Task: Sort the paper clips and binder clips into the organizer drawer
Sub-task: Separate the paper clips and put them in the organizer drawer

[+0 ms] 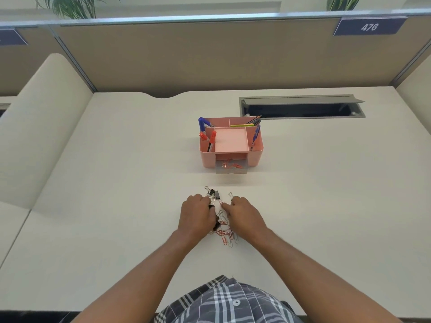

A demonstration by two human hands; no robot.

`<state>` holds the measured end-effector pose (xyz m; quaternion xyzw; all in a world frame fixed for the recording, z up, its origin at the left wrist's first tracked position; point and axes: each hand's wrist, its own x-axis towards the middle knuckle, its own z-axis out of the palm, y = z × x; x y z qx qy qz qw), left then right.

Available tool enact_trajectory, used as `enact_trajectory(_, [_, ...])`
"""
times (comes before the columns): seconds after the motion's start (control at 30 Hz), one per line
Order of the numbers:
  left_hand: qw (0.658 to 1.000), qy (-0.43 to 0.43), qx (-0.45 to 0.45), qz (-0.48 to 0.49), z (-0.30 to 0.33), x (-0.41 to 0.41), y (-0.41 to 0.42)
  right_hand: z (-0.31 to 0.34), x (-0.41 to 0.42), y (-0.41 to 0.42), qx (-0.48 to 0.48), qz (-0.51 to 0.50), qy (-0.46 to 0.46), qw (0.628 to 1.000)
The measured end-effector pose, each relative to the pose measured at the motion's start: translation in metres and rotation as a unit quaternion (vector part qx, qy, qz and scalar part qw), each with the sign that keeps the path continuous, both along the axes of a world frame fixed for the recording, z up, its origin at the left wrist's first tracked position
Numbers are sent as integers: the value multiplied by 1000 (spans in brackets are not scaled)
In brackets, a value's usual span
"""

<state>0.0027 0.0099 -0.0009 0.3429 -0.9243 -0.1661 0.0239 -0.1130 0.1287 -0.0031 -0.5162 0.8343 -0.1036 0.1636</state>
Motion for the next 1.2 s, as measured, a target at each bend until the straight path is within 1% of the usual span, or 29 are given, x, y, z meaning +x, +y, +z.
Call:
enact_trajectory(0.07, [1000, 17, 23, -10, 1, 2, -1, -3, -4, 7, -10, -2, 12, 1000])
enact_trajectory(0.13, [996, 47, 65, -38, 2, 4, -1, -4, -8, 13, -17, -14, 13, 1000])
enact_trajectory(0.2, [989, 82, 115, -44, 4, 7, 1, -4, -12, 16, -36, -41, -10, 998])
enact_trajectory(0.27, [983, 116, 138, -11, 4, 9, 1, -1, -15, 16, -58, -79, -36, 995])
enact_trajectory(0.33, [982, 133, 129, 36, 2, 11, -3, 1, -16, 14, -61, -109, -46, 991])
enact_trajectory(0.4, [983, 126, 115, 73, 3, 13, -7, 2, -14, 11, -42, -125, -51, 990])
enact_trajectory(0.47, [984, 109, 111, 88, 4, 15, -10, 1, -11, 8, -19, -136, -50, 989])
enact_trajectory(0.67, [989, 49, 116, 75, 0, 18, -14, -1, -8, 0, -7, -142, -42, 989])
enact_trajectory(0.93, [995, 22, 75, 55, -2, 4, -15, 5, -15, 0, 35, -142, -86, 985])
enact_trajectory(1.03, [996, 15, 68, 52, -1, 0, -16, 9, -19, 3, 28, -153, -129, 979])
enact_trajectory(1.2, [995, -16, 91, 46, 0, -2, -20, 14, -25, 3, 15, -191, -167, 967])
